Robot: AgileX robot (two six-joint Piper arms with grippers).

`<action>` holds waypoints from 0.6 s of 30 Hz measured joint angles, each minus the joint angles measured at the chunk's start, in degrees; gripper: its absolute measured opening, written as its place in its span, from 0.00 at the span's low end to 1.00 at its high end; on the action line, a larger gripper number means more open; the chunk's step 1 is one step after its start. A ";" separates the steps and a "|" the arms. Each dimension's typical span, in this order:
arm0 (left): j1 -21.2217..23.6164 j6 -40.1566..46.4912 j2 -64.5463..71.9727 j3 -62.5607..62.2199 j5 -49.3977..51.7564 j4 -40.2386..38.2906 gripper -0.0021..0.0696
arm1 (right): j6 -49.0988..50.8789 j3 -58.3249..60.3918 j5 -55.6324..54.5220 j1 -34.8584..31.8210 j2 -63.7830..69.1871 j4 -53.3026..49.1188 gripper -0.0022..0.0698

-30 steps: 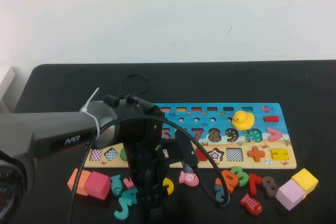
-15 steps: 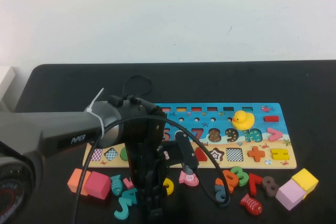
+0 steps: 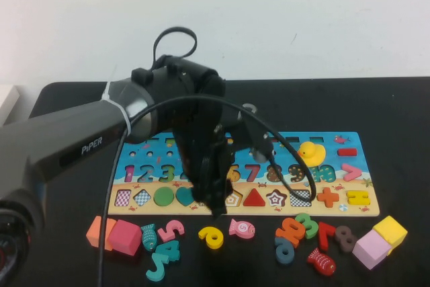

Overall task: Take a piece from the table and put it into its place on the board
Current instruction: Place the "Pentagon" into the hole of the Pentagon

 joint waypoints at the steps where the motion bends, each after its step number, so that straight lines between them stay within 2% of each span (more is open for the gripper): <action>1: 0.00 0.12 0.00 -0.52 -0.95 0.12 0.46 | 0.00 0.00 0.00 0.00 0.00 0.00 0.06; 10: 0.00 6.42 2.43 -0.95 -11.62 1.02 0.46 | -0.03 0.00 0.00 0.00 0.00 0.00 0.06; 18: 0.00 8.30 7.32 -0.95 -13.22 1.21 0.46 | -0.12 0.00 0.00 0.00 0.00 0.00 0.06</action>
